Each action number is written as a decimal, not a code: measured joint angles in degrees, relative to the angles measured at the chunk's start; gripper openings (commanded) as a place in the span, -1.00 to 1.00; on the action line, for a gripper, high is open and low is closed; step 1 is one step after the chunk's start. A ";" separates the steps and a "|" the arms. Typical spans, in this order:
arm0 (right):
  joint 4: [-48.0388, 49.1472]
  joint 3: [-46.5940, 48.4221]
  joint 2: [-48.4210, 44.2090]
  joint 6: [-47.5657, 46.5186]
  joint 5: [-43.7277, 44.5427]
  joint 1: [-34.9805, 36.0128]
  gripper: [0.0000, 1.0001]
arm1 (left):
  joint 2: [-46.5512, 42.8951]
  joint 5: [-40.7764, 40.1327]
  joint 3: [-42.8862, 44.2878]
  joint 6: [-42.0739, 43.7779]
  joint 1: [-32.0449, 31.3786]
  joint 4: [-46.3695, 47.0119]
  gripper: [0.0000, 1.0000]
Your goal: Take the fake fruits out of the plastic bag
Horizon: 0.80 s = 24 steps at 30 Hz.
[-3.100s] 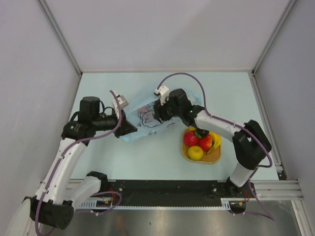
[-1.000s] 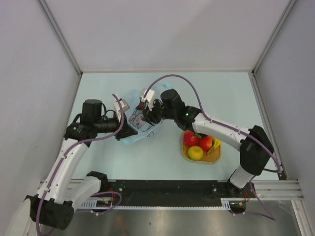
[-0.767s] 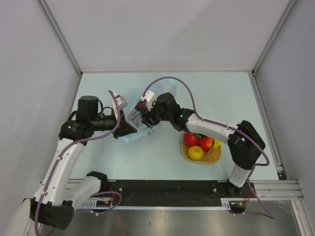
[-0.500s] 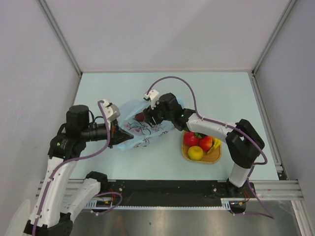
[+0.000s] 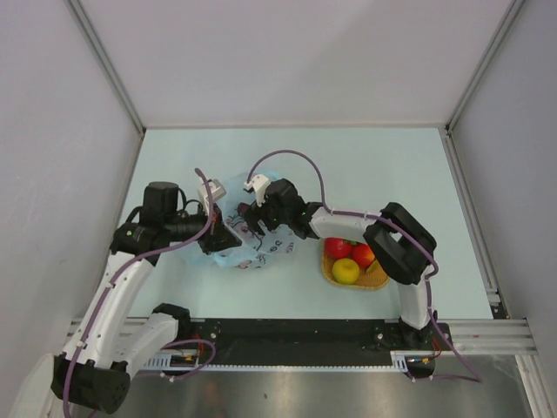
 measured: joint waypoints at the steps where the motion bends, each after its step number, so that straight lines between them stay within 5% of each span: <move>1: 0.09 0.72 0.81 0.00 0.52 0.00 0.95 | 0.02 0.07 0.00 -0.04 0.02 0.07 -0.99; 14: 2.29 18.27 14.97 -1.14 4.72 0.17 0.72 | 1.64 1.44 0.00 -0.02 0.04 0.24 -0.99; 22: 1.60 33.09 27.69 -2.54 5.03 0.39 0.85 | 1.99 1.77 0.00 -0.50 0.07 0.15 -0.99; 24: 1.44 36.79 30.40 -3.39 5.07 0.55 0.41 | 1.99 1.77 0.00 -0.50 0.11 -0.09 -0.99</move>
